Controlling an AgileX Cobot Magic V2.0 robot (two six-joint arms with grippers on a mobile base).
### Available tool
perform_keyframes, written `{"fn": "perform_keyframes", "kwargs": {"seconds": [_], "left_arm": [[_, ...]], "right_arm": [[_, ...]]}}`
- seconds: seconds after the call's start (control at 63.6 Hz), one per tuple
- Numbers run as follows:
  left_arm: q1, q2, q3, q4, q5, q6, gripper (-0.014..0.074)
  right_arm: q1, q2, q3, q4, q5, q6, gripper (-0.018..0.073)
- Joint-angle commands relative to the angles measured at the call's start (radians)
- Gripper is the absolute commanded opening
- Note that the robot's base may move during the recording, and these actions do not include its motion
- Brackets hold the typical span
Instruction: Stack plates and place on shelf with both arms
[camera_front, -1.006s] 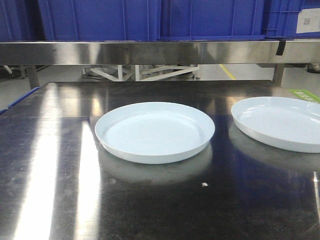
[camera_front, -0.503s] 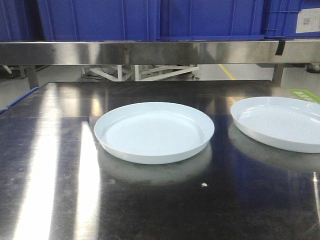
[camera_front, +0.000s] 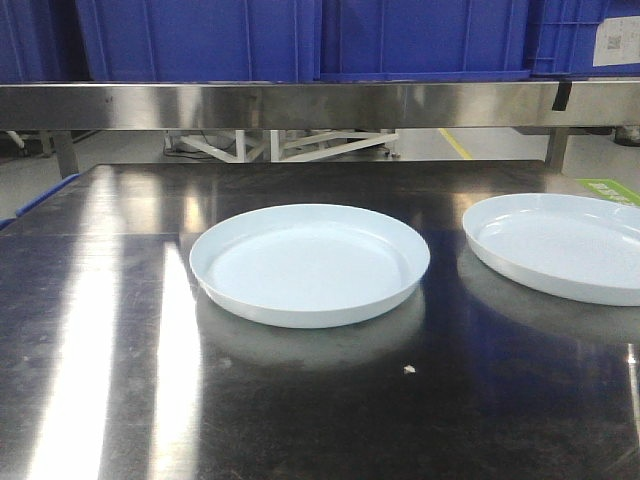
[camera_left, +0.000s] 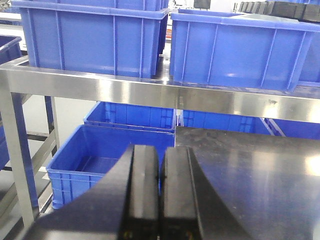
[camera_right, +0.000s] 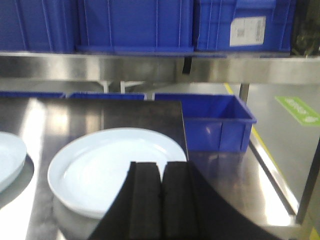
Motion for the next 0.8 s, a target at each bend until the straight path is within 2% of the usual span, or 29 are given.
{"fn": "perform_keyframes", "kwargs": {"seconds": [0.0,0.157,0.251,0.361,0.456,0.55,0.786], "left_arm": [[0.0,0.006,-0.035,0.005,-0.083,-0.002,0.008],[-0.003,0.006,-0.035,0.007,-0.083,-0.002,0.008],[-0.05,0.006,-0.035,0.031,-0.083,-0.002,0.008],[-0.108,0.006,-0.035,0.114,-0.092,-0.001,0.008],[-0.14,0.006,-0.035,0.086,-0.131,-0.003,0.008],[-0.142,0.006,-0.035,0.033,-0.148,-0.003,0.008],[-0.142,0.006,-0.035,0.031,-0.15,-0.003,0.008]], "right_arm": [[-0.003,-0.019,0.001,0.001,-0.153,-0.007,0.0049],[-0.003,-0.019,0.001,0.001,-0.15,-0.005,0.0049],[-0.003,-0.019,-0.002,0.002,-0.146,0.036,0.0049],[-0.003,-0.019,-0.003,0.002,-0.146,0.055,0.0049],[-0.003,-0.019,-0.028,0.002,-0.13,0.055,0.0049],[-0.003,-0.014,-0.067,0.002,-0.054,0.049,0.0049],[-0.003,0.136,-0.251,0.001,0.279,-0.07,0.0049]]}}
